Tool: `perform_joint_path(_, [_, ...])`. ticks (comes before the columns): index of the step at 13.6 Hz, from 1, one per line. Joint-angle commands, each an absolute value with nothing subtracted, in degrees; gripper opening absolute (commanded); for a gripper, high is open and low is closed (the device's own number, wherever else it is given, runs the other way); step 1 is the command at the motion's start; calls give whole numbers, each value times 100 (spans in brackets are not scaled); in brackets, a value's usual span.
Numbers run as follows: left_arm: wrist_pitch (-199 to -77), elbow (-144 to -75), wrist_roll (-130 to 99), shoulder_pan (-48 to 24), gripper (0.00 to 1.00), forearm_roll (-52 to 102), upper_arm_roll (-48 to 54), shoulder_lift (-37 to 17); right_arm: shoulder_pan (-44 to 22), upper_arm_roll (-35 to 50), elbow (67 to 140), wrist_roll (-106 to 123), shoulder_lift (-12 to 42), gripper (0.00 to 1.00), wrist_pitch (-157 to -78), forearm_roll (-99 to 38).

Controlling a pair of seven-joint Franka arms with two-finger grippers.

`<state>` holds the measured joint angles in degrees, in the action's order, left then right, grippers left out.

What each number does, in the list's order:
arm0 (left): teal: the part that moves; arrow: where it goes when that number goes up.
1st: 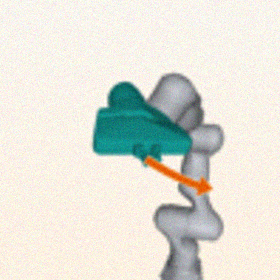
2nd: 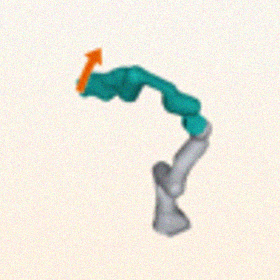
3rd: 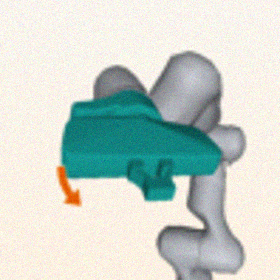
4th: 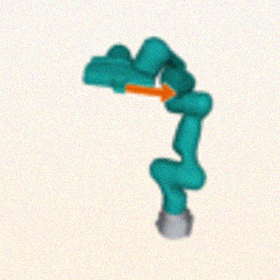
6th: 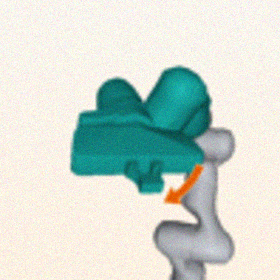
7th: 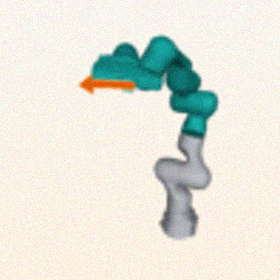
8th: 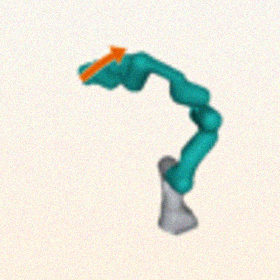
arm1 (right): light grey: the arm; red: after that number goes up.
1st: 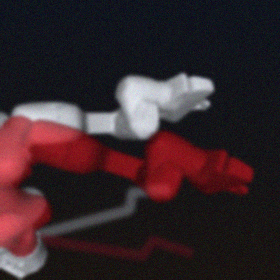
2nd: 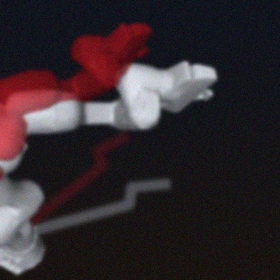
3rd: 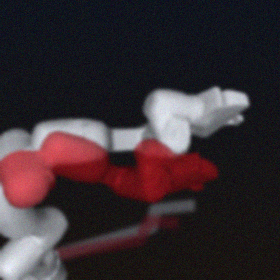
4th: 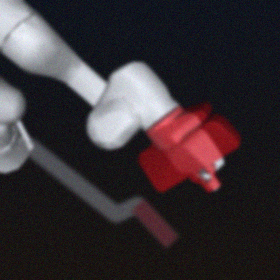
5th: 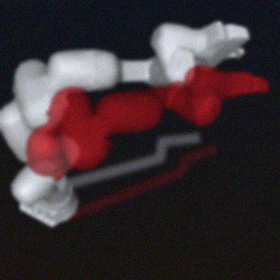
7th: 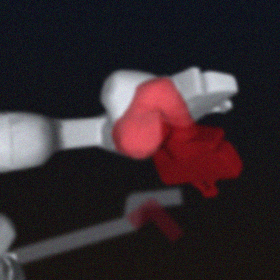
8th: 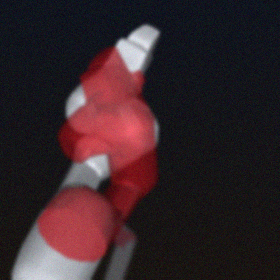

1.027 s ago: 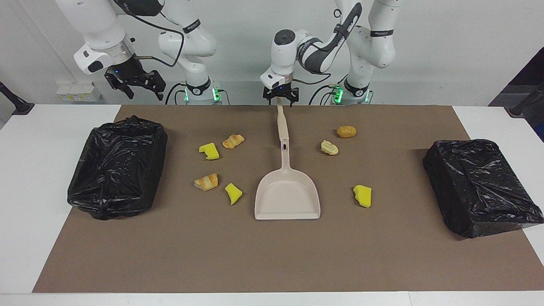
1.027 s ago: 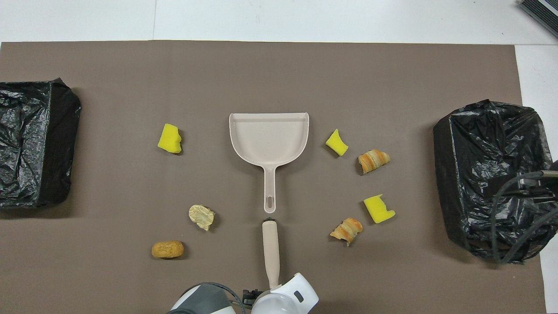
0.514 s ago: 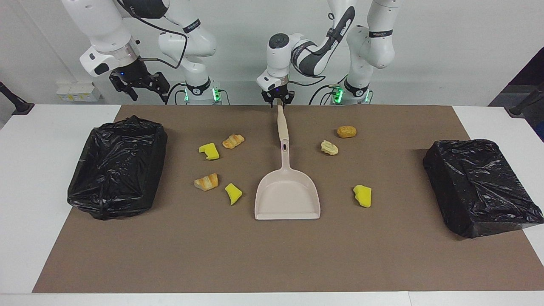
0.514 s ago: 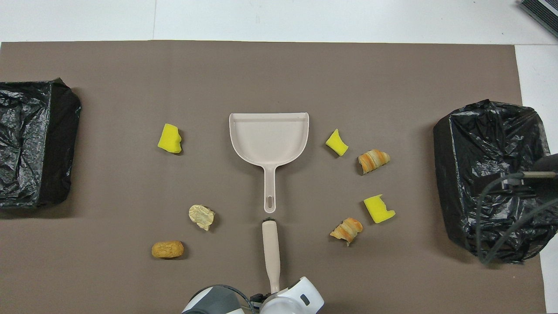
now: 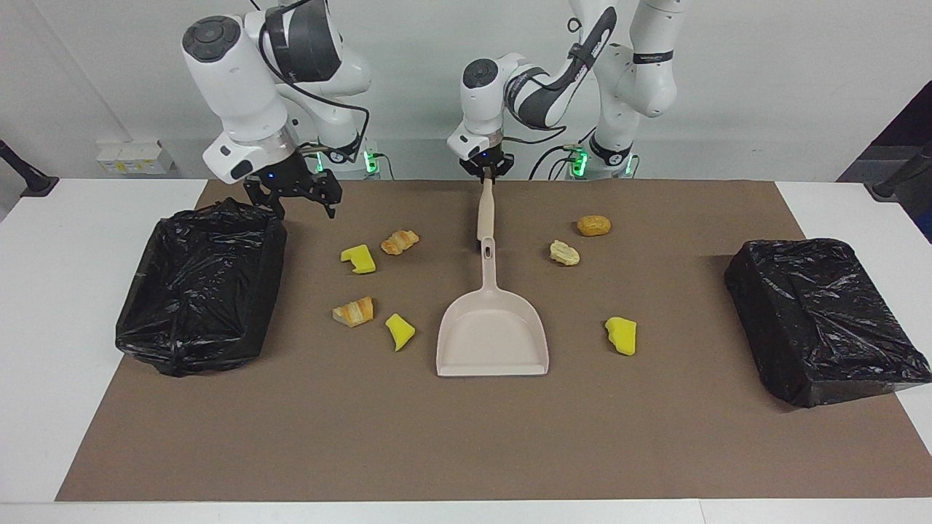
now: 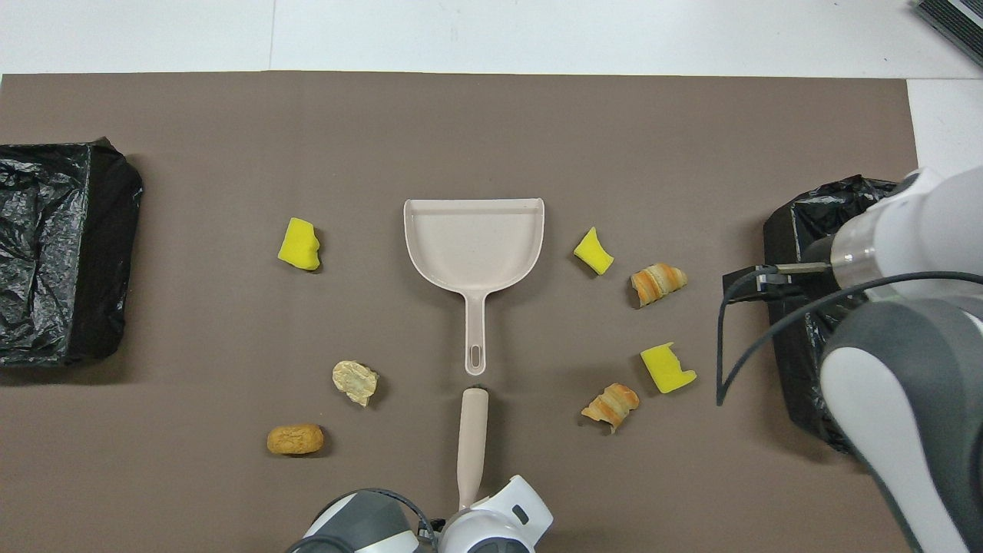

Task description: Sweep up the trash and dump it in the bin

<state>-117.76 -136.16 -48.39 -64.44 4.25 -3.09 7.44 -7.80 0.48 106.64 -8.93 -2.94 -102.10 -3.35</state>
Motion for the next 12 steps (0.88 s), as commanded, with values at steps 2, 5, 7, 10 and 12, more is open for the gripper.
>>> perform_joint_path(2, [-10681,-13710,-4056,-5900,0,18,-281,1502,-1264,44,10582,-1484,253,100,-10774,-413])
perform_joint_path(5, [-10458,-14008,-2843,-5354,0,26,-281,1617,-1896,44,10556,-2353,728,100,-11318,-413])
perform_joint_path(7, [-10512,-14255,-1947,-4985,0,26,-281,1731,-2397,44,10538,-2976,975,100,-11574,-396])
perform_joint_path(10, [-10774,-14326,-759,-4011,0,26,-290,1609,-2986,44,10433,-3926,1326,100,-11943,-343])
perform_joint_path(12, [-11089,-14282,-153,-3466,0,26,-290,1407,-3163,44,10433,-4243,1458,100,-12049,-334])
